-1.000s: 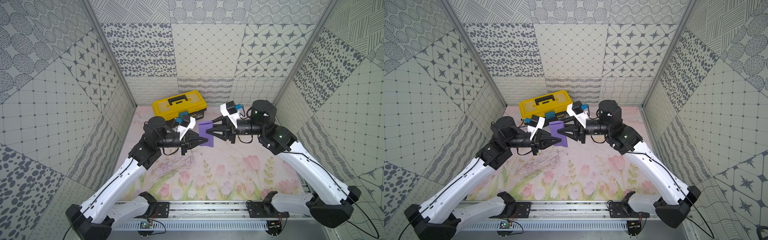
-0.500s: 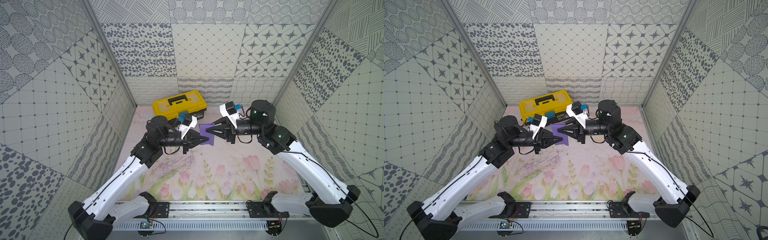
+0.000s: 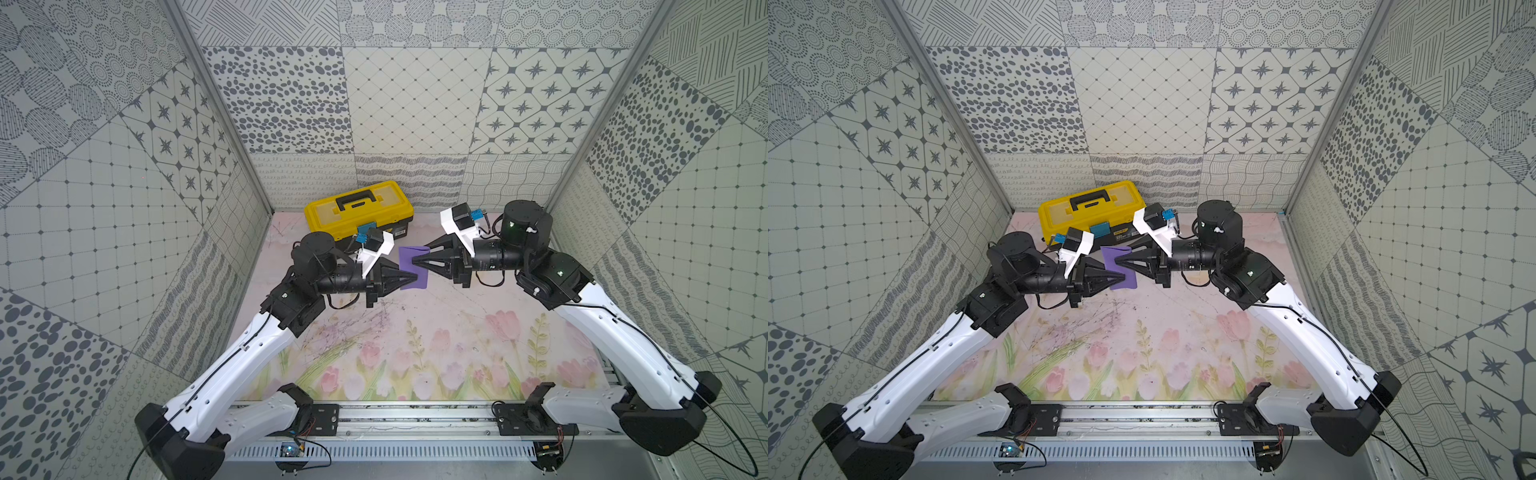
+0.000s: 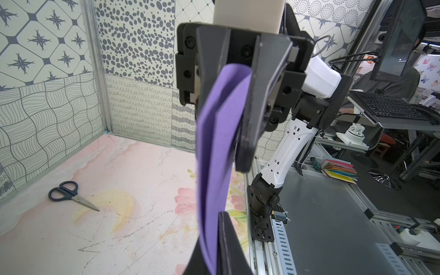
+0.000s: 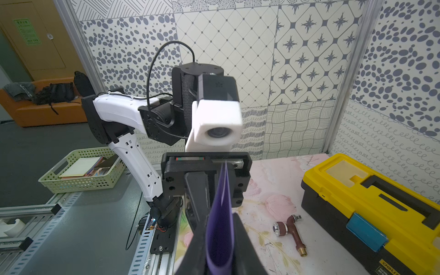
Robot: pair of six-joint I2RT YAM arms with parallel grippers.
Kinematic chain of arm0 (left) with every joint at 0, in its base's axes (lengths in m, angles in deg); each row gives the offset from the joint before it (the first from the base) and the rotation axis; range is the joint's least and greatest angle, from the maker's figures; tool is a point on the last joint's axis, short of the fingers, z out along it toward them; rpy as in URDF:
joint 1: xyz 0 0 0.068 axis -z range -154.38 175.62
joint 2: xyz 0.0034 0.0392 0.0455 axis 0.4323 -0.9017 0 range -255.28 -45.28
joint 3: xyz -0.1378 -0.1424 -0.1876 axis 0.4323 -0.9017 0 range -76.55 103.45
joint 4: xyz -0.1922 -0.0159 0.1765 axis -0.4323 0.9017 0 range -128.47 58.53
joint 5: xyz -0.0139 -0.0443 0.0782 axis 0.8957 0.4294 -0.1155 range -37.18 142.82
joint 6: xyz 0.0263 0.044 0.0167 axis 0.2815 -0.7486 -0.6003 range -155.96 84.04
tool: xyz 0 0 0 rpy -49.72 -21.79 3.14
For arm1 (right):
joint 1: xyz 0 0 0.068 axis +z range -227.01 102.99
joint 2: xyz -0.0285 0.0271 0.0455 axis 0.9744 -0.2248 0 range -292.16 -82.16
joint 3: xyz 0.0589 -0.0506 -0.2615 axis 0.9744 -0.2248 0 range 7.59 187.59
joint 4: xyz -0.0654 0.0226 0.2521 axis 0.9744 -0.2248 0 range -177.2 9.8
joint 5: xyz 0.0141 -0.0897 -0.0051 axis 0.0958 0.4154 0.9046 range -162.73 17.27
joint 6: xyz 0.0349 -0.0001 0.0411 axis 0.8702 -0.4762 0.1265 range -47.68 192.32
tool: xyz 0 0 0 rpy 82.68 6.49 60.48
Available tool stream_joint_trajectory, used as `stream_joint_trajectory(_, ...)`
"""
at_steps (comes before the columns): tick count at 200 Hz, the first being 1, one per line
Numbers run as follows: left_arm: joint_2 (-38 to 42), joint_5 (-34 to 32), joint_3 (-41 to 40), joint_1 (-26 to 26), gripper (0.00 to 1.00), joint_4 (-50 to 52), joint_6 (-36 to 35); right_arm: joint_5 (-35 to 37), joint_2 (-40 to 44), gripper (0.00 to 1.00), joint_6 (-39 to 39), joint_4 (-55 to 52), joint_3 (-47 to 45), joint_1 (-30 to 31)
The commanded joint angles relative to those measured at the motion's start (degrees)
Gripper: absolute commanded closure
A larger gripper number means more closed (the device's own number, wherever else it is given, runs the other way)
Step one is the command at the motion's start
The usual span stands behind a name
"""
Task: Fold the square paper along the opposite sides
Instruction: Smooth out the paper.
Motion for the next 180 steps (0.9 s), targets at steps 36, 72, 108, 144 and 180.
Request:
stream_joint_trajectory(36, 1.80, 3.43, 0.15, -0.06, 0.94, -0.72, -4.24, -2.50, 1.92, 0.62, -1.85, 1.48, -0.87, -1.12)
stream_joint_trajectory(72, 2.25, 7.22, 0.95, -0.05, 0.95, 1.51, -6.39, -5.94, 2.29, 0.59, -2.07, 1.47, -0.79, -1.88)
stream_joint_trajectory(108, 0.52, 11.86, 3.91, -0.05, 0.94, 7.99, -10.64, -9.66, 2.38, 0.59, -2.01, 1.48, -0.37, -2.44)
stream_joint_trajectory(144, -0.08, 12.20, 4.39, -0.01, 0.94, 8.36, -11.14, -13.30, 2.64, 0.60, -2.04, 1.56, -0.61, -2.50)
stream_joint_trajectory(180, -0.14, 12.49, 4.65, 0.00, 0.94, 8.36, -11.14, -14.46, 2.72, 0.63, -2.00, 1.67, -0.68, -2.45)
